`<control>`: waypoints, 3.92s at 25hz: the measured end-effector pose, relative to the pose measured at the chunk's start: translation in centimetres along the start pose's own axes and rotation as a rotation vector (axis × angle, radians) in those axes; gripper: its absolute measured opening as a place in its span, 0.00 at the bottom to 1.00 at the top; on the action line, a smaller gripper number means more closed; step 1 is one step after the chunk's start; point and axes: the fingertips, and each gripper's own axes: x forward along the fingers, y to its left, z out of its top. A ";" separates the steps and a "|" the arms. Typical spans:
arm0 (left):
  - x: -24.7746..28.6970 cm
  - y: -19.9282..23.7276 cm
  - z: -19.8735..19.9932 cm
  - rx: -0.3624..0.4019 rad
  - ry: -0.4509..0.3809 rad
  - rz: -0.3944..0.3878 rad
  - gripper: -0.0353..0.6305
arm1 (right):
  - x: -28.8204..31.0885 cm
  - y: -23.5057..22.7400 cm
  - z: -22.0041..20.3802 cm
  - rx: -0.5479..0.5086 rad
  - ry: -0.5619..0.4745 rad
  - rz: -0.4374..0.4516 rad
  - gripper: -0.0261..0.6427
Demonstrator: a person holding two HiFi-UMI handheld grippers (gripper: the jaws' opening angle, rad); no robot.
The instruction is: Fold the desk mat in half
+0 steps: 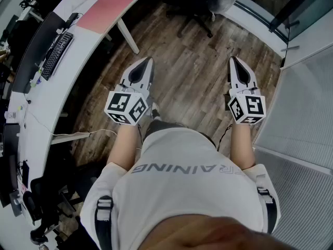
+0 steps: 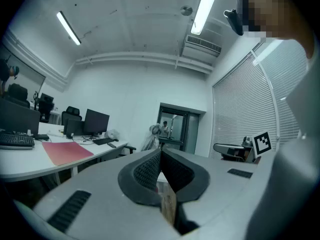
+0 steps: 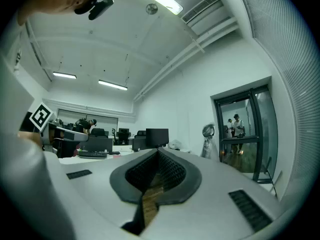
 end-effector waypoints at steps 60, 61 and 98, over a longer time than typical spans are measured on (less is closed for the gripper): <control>8.5 33.0 5.8 -0.110 -0.031 0.005 0.09 | 33.8 14.5 -1.1 -0.049 0.100 0.115 0.07; 8.5 33.7 5.8 -0.111 -0.031 0.013 0.09 | 34.4 15.1 -1.3 -0.055 0.102 0.128 0.07; 25.6 38.2 7.8 -0.052 -0.063 0.560 0.09 | 60.4 -0.3 -4.1 0.118 0.084 0.523 0.07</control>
